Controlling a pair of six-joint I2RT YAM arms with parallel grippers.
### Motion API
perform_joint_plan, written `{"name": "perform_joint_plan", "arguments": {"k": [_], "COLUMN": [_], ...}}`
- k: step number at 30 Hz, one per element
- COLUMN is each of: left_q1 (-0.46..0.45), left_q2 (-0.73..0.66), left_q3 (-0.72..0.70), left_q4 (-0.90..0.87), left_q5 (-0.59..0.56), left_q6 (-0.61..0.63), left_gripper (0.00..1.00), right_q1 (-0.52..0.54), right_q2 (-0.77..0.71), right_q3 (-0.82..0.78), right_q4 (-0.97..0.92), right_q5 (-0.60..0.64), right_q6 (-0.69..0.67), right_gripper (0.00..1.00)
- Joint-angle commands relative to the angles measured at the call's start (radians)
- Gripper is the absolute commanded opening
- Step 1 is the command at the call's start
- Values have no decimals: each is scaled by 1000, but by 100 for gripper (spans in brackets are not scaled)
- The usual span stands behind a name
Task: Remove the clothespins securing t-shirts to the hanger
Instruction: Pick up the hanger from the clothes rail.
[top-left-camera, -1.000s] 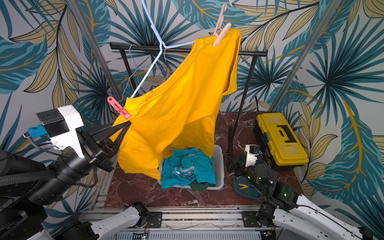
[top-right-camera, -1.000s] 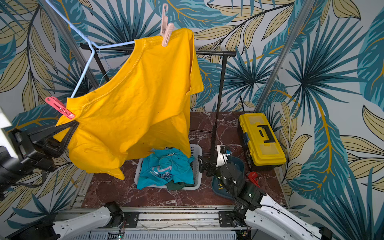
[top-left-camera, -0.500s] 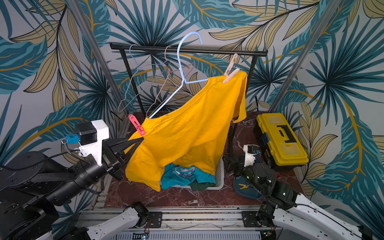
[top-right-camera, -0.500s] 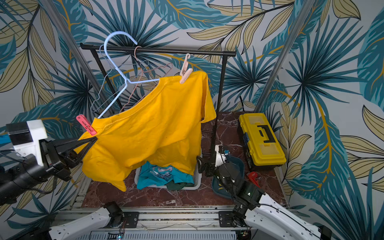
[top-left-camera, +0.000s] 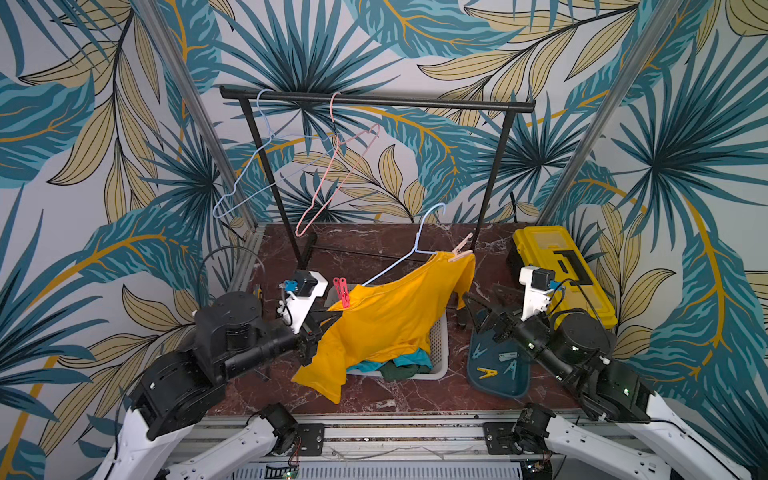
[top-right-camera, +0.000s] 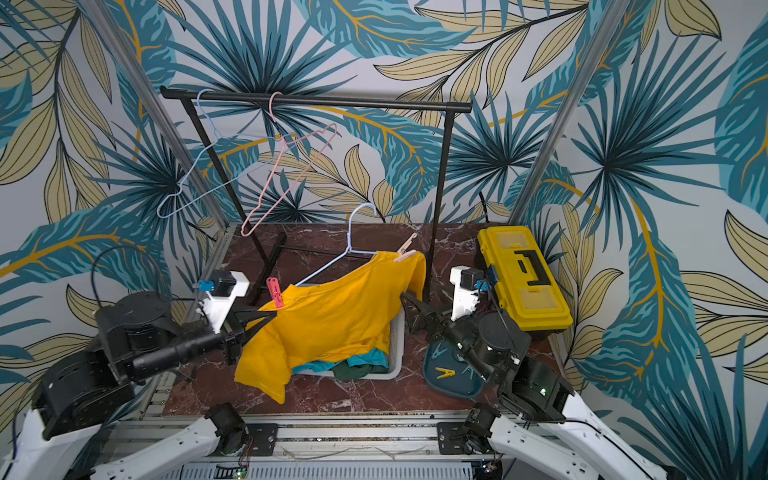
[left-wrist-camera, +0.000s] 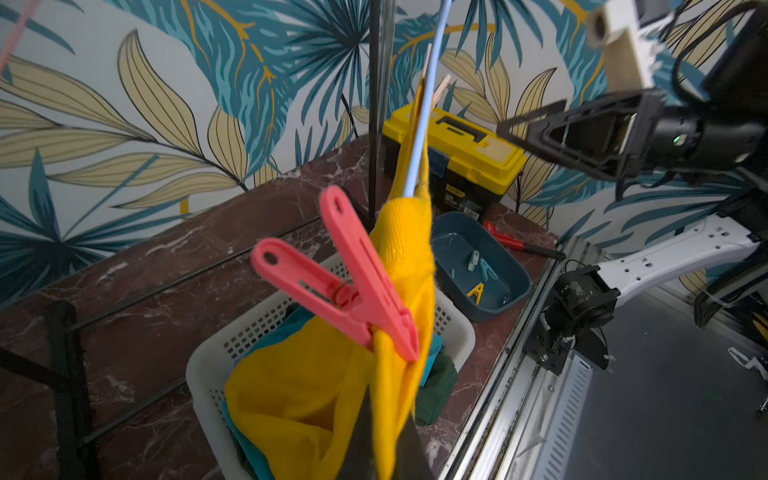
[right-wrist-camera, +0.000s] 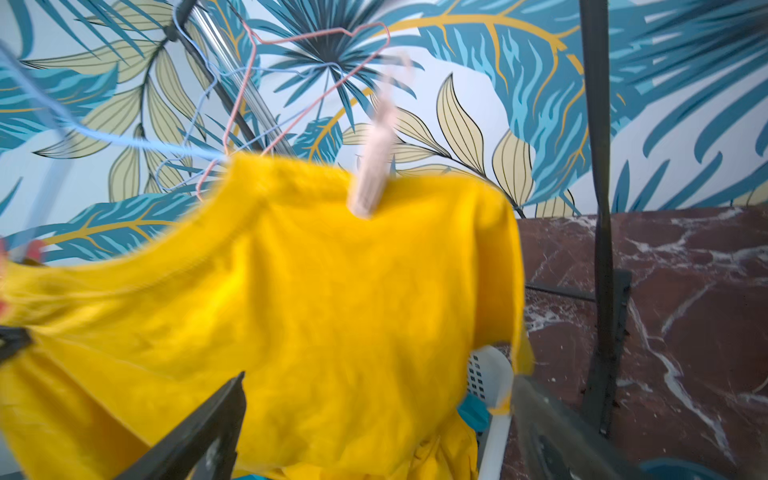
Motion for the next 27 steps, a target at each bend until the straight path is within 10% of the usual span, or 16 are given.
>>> {"name": "perform_joint_plan", "arguments": {"k": [1,27], "left_q1": [4,4], "left_q2": [-31,-1], "left_q3": [-56,-290], "left_q4": [135,265], "left_q5": [-7,56], "left_q6": [-21,-4], "left_gripper": [0,0], "right_q1": [2,-1], "right_q2": [42,432], "right_q3": [41,190], "right_q4": [-28,277], "right_q5": [-60,-160], "right_q6": [-61,-104], "right_gripper": [99,86]}}
